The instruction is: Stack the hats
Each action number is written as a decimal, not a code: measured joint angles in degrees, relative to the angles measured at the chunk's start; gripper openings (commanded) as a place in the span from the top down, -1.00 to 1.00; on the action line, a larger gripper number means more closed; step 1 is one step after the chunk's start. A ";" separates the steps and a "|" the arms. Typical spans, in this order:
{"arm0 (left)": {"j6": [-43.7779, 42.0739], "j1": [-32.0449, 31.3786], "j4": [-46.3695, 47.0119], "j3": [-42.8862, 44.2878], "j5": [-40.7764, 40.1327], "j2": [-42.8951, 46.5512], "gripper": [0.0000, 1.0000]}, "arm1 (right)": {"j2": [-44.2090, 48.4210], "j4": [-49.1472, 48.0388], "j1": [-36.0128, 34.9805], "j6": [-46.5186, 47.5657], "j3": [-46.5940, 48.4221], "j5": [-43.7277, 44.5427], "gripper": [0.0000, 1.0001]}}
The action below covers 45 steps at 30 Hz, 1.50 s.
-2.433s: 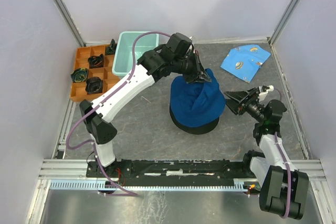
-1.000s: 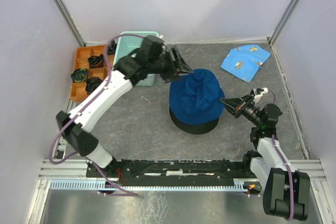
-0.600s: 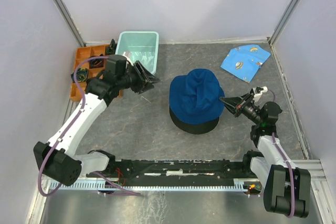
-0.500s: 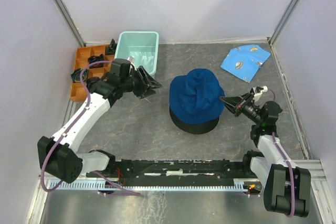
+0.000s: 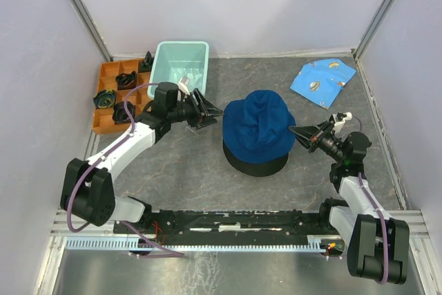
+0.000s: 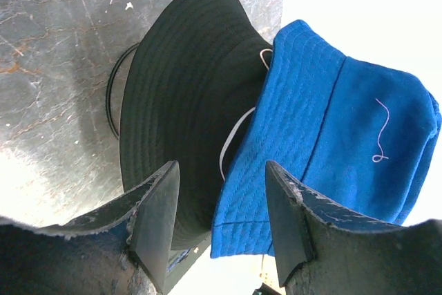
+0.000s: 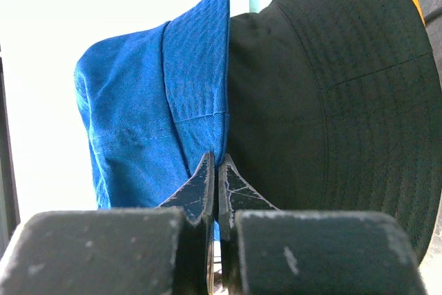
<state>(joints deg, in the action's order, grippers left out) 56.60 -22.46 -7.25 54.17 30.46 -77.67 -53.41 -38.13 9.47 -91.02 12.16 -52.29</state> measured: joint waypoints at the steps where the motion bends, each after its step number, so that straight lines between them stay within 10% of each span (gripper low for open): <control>1: 0.35 0.00 1.25 -0.44 0.31 -0.52 -0.19 | -0.02 0.02 0.00 0.02 0.07 0.00 1.00; 26: 11.80 -1.88 25.79 -9.27 4.61 -3.13 -0.04 | -1.31 2.78 0.00 2.36 1.77 -0.02 1.00; 38: 13.94 -2.80 28.96 -9.46 4.13 -4.20 0.88 | -1.49 5.05 0.00 4.20 2.03 -0.02 1.00; 45: 14.01 -2.80 29.29 -10.93 4.07 -4.20 0.94 | -1.95 13.35 0.00 10.80 4.83 0.02 1.00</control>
<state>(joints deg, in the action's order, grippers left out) 70.61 -25.26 22.04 43.24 34.52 -81.87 -55.35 -24.77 9.47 -80.23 16.99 -52.27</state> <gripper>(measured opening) 0.052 0.012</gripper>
